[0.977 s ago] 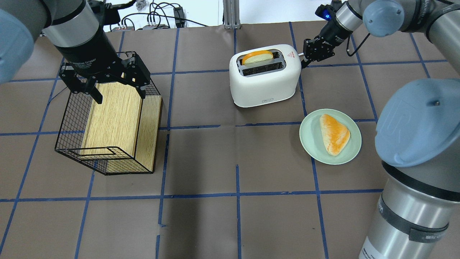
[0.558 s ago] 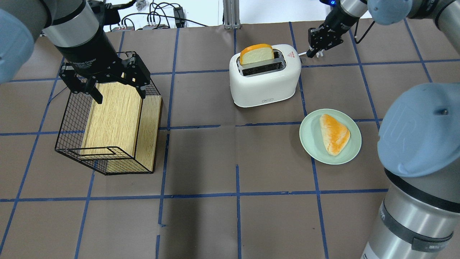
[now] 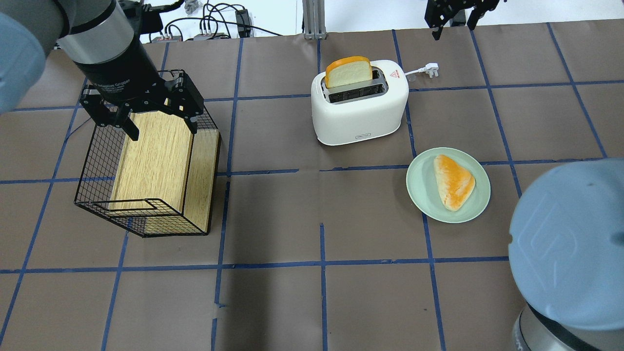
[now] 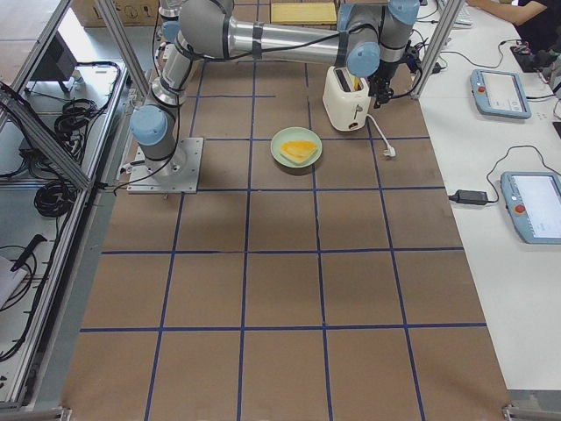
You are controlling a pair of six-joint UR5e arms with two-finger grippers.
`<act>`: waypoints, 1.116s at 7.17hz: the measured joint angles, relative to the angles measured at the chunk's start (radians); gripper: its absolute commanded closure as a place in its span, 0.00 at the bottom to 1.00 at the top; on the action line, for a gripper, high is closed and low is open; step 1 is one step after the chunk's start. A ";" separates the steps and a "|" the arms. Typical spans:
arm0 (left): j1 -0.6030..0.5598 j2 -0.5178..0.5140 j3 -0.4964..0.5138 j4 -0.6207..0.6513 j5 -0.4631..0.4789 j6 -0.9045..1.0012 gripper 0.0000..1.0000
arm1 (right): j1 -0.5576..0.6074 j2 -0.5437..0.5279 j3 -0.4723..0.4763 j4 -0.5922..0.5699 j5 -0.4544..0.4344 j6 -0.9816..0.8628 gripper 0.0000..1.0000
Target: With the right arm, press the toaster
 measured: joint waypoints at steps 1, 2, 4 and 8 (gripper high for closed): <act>0.000 0.000 0.000 0.000 0.000 0.000 0.00 | 0.012 -0.077 0.067 0.020 -0.008 -0.011 0.00; 0.000 0.000 0.000 0.000 0.000 0.000 0.00 | 0.017 -0.171 0.177 0.034 0.001 -0.009 0.00; 0.000 0.000 0.000 0.000 0.000 0.000 0.00 | 0.018 -0.360 0.394 0.029 0.024 0.021 0.00; 0.000 0.000 0.000 0.000 0.000 0.000 0.00 | 0.018 -0.472 0.483 0.070 0.006 0.057 0.00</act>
